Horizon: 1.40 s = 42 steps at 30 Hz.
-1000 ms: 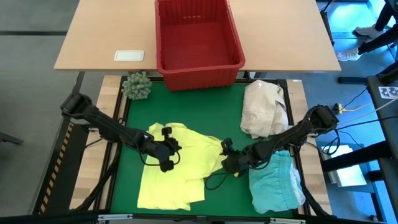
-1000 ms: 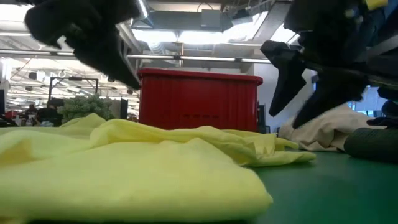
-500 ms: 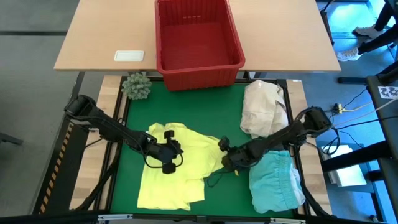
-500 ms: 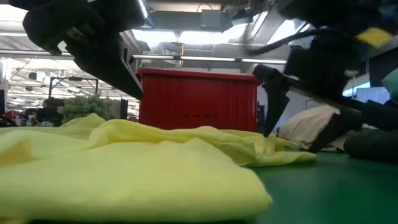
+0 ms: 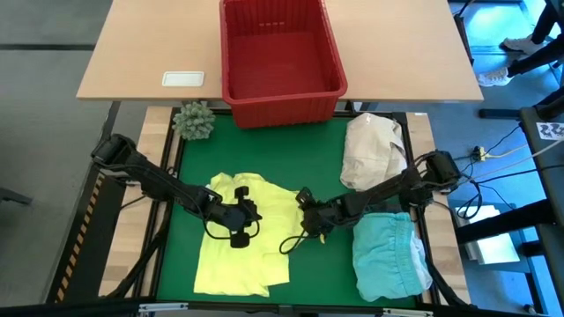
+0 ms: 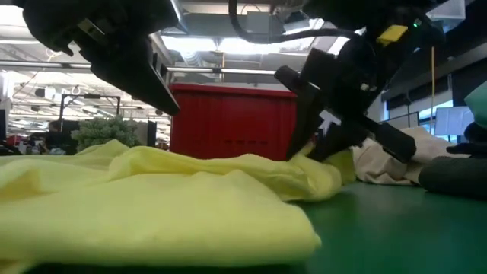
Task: Fold Laundry from Bin
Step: Fold the yellow shirt
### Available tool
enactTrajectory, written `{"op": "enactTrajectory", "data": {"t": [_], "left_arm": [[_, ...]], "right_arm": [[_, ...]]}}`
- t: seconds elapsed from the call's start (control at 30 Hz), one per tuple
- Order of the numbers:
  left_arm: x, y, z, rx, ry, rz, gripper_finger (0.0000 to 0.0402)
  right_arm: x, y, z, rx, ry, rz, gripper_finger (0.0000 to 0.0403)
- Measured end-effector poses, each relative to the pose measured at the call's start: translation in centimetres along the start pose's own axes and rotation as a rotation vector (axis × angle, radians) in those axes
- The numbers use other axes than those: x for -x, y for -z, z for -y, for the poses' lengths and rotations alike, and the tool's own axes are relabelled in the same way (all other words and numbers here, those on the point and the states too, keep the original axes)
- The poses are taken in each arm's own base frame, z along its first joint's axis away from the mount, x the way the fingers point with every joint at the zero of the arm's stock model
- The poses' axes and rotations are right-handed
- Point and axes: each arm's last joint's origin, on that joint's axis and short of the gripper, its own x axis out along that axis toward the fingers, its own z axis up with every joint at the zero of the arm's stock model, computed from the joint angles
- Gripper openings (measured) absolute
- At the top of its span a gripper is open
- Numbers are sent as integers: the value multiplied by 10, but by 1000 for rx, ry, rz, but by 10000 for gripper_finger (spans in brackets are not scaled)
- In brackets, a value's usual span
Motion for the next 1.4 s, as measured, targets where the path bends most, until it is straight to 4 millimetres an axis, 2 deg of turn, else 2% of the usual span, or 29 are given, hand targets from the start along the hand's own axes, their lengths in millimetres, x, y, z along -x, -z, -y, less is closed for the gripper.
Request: {"op": "enactTrajectory", "data": {"t": [0.13, 0.2, 0.37, 0.47, 0.67, 0.77, 0.83, 1.03, 1.1, 1.3, 1.4], "left_arm": [[1, 1, 4, -10, 15, -3, 0], [3, 2, 7, -18, 25, -2, 0], [6, 5, 15, -41, 50, -2, 0], [8, 7, 19, -51, 58, -1, 0], [11, 9, 25, -68, 77, 1, 0], [13, 10, 29, -73, 88, 5, 0], [14, 11, 31, -75, 95, 8, 0], [18, 13, 39, -93, 123, 19, 0], [19, 14, 41, -98, 124, 23, 0], [22, 14, 46, -100, 131, 47, 0], [23, 12, 48, -92, 144, 72, 0]], "right_arm": [[-1, 1, 8, -20, 3, -3, 34], [1, -1, 15, -34, 18, 10, 12], [12, -17, 33, -41, 69, 63, 19], [23, -31, 51, -65, 94, 142, 7], [38, -50, 91, -120, 141, 305, 12], [27, -53, 104, -132, 110, 339, 6], [12, -54, 108, -135, 80, 334, 6], [-35, -57, 111, -135, 14, 292, 18], [-44, -58, 113, -138, 12, 285, 17], [-53, -66, 126, -157, 32, 310, 15], [-53, -65, 134, -195, 40, 320, 30]]}}
